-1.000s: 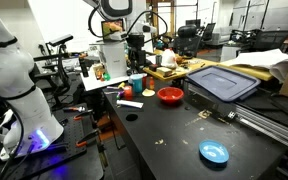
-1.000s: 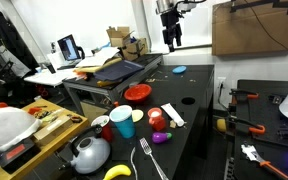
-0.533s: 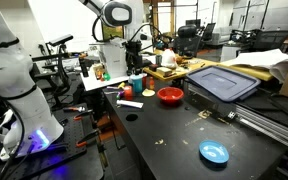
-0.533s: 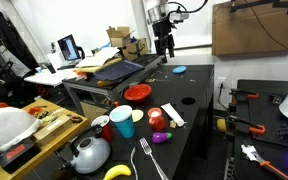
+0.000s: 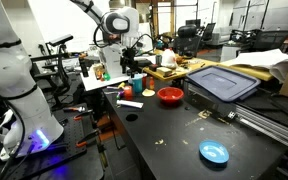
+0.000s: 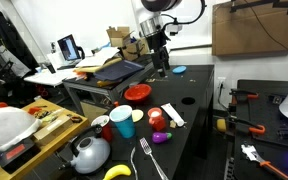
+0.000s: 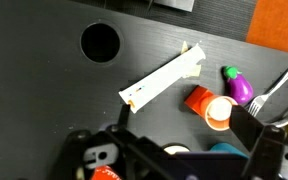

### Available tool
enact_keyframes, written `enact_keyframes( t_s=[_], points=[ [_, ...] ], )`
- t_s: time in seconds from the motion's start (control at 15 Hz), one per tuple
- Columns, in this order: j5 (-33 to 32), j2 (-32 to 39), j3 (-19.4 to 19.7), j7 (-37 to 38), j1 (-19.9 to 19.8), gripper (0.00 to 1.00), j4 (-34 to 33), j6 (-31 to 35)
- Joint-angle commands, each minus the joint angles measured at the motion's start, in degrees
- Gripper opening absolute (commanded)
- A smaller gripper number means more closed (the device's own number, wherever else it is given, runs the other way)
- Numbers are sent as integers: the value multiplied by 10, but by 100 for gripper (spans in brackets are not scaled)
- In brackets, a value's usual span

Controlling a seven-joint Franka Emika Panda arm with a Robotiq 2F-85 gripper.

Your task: Put the cup in front of the blue plate

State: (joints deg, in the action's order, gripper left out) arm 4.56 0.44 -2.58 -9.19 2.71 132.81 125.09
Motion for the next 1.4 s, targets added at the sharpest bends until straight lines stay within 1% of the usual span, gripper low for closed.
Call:
enact_keyframes(
  t_s=[0.0,0.4,0.73,0.93,1.07,1.33],
  points=[
    [8,5,-17,-58,15,100,7,13],
    [2,14,-49,-157,38,100,17,22],
    [0,37,-67,-228,49,100,11,45],
    [4,55,-71,-270,46,100,5,65],
    [15,66,-75,-310,43,100,5,74],
    [6,94,-76,-372,37,100,9,96]
  ],
)
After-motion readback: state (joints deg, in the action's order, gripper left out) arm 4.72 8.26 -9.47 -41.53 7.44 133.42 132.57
